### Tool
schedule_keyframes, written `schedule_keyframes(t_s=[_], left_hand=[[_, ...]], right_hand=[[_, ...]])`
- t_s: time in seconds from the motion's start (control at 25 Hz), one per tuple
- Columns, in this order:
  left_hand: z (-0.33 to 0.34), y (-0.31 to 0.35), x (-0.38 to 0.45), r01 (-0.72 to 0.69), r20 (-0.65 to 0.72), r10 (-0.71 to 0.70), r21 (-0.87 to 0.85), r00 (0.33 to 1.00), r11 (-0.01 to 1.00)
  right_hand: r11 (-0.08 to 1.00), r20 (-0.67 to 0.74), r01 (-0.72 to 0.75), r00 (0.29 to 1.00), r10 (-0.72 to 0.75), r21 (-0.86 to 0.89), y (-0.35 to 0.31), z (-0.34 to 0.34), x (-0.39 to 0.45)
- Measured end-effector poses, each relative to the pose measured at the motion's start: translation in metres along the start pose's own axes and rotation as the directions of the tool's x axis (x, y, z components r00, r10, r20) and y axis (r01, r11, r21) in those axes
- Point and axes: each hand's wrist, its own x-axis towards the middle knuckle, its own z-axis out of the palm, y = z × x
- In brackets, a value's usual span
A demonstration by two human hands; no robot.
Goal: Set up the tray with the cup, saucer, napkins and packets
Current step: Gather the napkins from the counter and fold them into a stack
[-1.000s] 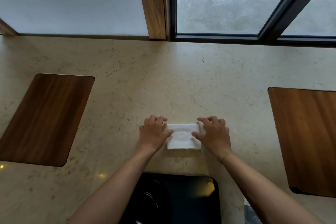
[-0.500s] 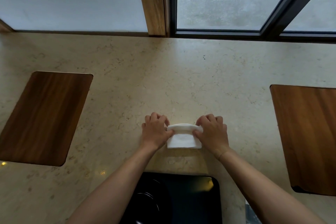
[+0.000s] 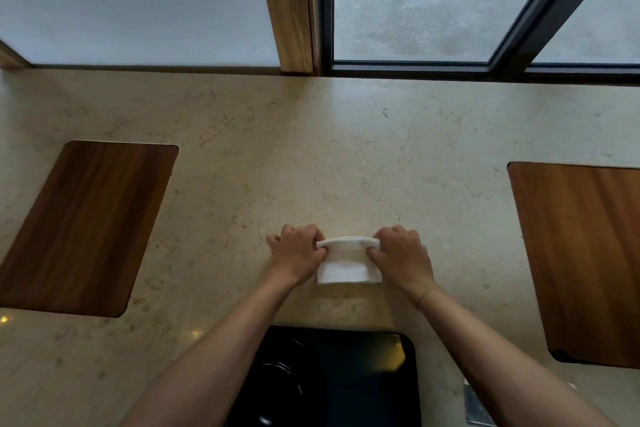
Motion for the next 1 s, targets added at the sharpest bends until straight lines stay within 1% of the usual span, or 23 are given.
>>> schedule_keyframes(t_s=[0.16, 0.32, 0.48, 0.72, 0.84, 0.92, 1.0], left_hand=[[-0.007, 0.007, -0.005, 0.019, 0.019, -0.019, -0.028, 1.0, 0.999], [-0.021, 0.014, -0.02, 0.025, 0.104, -0.014, -0.107, 0.994, 0.994], [-0.033, 0.023, -0.038, 0.04, 0.11, -0.023, -0.155, 0.994, 0.987], [-0.043, 0.034, -0.068, 0.05, 0.055, -0.039, -0.221, 0.998, 0.974], [-0.042, 0.038, -0.082, 0.046, 0.049, -0.035, -0.246, 0.998, 0.968], [-0.037, 0.037, -0.092, 0.039, 0.065, -0.025, -0.229, 0.998, 0.973], [-0.029, 0.036, -0.102, 0.046, 0.111, -0.022, -0.222, 0.994, 0.974]], right_hand=[[0.984, 0.057, -0.071, 0.996, 0.062, 0.166, 0.002, -0.007, -0.009], [0.942, 0.099, -0.127, 0.99, 0.101, 0.311, 0.001, -0.021, -0.023], [0.908, 0.082, -0.141, 0.99, 0.118, 0.394, -0.003, -0.038, -0.041], [0.85, 0.034, -0.134, 0.99, 0.136, 0.509, -0.009, -0.057, -0.071], [0.822, 0.026, -0.135, 0.989, 0.144, 0.553, -0.01, -0.061, -0.087], [0.807, 0.035, -0.147, 0.987, 0.155, 0.572, -0.008, -0.061, -0.101], [0.789, 0.053, -0.174, 0.983, 0.177, 0.589, -0.003, -0.057, -0.116]])
